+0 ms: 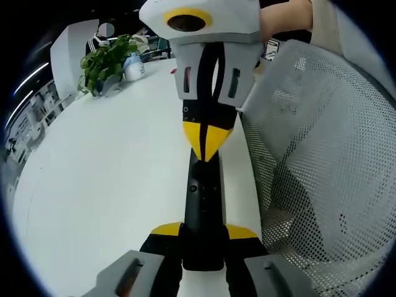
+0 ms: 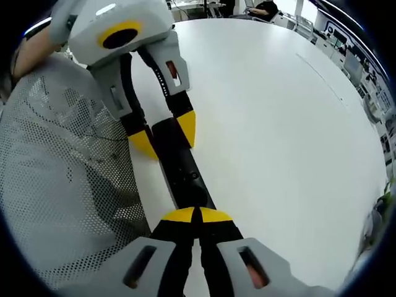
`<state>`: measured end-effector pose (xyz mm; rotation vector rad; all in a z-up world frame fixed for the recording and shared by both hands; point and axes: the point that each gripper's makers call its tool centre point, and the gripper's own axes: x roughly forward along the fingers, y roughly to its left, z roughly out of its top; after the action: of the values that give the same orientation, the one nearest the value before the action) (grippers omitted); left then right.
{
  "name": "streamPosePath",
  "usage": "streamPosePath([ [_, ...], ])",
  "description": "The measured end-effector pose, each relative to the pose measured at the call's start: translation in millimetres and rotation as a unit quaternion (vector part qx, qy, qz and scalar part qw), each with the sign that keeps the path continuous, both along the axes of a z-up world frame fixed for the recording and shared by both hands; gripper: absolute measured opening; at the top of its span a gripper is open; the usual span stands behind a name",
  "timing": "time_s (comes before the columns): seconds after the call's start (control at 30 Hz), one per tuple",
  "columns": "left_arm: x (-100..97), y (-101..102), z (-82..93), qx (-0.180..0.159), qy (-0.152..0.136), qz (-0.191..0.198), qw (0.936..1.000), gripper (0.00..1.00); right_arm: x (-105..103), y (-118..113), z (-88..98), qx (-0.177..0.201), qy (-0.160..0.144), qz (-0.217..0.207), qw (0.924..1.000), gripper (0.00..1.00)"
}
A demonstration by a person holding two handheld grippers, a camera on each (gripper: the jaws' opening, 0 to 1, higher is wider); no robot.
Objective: Press the specified remote control buttons in sequence, fully releasing each button before pressing the next.
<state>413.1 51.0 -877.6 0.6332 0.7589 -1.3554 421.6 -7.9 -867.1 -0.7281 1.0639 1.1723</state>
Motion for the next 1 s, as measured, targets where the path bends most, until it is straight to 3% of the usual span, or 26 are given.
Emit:
streamPosePath([
  [0.63,-0.2,0.5,-0.4,0.001,0.001,0.0,1.0,0.25,0.2,-0.4,-2.3,-0.012,-0.006,0.015,0.9998,0.0],
  [1.0,-0.4,-0.4,0.7,0.0,0.002,0.001,1.0,0.25,-0.7,0.0,-2.5,-0.026,-0.027,0.052,0.9979,0.0],
])
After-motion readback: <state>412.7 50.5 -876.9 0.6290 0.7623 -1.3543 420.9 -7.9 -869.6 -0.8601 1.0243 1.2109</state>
